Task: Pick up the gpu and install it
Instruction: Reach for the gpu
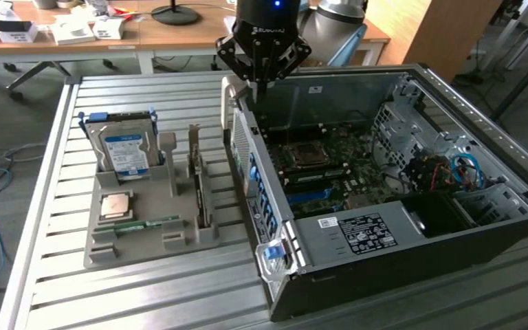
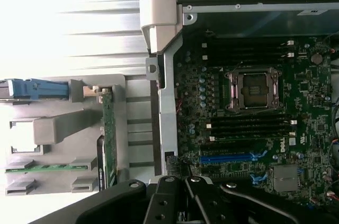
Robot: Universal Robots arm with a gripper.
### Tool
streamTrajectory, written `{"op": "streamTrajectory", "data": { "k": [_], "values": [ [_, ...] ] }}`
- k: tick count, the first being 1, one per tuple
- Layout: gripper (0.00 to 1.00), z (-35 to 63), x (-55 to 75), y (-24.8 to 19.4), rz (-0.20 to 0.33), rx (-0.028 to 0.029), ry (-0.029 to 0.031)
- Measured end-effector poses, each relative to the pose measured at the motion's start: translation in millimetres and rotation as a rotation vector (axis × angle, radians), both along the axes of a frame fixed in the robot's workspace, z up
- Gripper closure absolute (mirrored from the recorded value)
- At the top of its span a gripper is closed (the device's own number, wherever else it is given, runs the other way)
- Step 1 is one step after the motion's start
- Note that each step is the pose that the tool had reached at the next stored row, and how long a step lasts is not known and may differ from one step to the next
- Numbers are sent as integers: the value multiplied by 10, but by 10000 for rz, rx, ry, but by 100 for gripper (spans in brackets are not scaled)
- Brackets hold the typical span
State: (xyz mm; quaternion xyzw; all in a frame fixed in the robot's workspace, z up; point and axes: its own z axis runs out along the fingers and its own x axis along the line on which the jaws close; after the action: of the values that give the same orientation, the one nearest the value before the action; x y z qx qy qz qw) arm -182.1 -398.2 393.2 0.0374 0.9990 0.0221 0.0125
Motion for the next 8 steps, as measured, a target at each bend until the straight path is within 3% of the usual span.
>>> {"op": "streamTrajectory", "data": {
  "k": [8],
  "values": [
    [89,0,-63,0,-1,0,0]
  ]
}}
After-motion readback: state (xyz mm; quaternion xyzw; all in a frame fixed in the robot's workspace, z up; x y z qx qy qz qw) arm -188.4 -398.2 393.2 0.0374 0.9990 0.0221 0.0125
